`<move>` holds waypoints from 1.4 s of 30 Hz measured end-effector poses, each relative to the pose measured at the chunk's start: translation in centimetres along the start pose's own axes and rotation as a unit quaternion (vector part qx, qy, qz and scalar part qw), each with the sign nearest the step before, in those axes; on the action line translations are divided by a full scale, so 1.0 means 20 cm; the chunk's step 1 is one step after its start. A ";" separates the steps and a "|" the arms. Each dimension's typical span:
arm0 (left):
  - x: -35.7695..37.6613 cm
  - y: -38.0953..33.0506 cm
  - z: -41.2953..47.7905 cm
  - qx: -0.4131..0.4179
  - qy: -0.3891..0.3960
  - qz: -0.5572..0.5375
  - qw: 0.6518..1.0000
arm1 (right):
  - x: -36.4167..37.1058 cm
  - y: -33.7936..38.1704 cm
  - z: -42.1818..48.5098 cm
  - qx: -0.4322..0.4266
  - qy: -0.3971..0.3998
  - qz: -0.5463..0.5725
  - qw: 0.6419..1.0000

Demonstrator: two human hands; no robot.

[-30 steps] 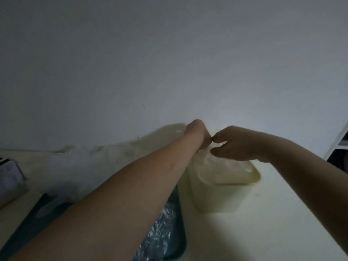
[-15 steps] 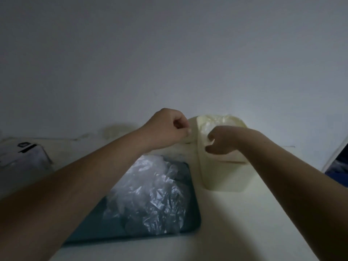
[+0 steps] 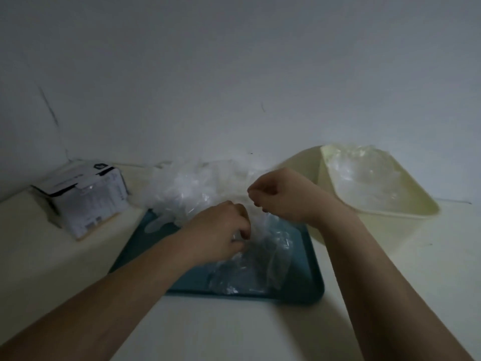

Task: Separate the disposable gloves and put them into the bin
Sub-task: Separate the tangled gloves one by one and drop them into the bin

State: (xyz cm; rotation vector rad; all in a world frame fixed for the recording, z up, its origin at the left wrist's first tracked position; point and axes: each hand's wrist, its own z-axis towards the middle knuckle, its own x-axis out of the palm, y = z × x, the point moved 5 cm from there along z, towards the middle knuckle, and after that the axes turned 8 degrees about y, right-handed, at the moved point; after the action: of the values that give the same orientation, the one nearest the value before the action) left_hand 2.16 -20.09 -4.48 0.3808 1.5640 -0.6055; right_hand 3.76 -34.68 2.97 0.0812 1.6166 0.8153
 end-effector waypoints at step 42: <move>-0.12 0.20 -0.04 -0.042 -0.029 -0.156 0.986 | -0.12 -0.05 -0.02 -0.142 0.035 0.177 0.973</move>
State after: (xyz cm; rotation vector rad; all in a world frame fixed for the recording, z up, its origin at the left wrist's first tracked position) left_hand 4.09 -16.12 -2.79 0.0523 1.6002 -0.7807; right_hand 4.46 -36.78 4.41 0.1401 1.5561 1.3306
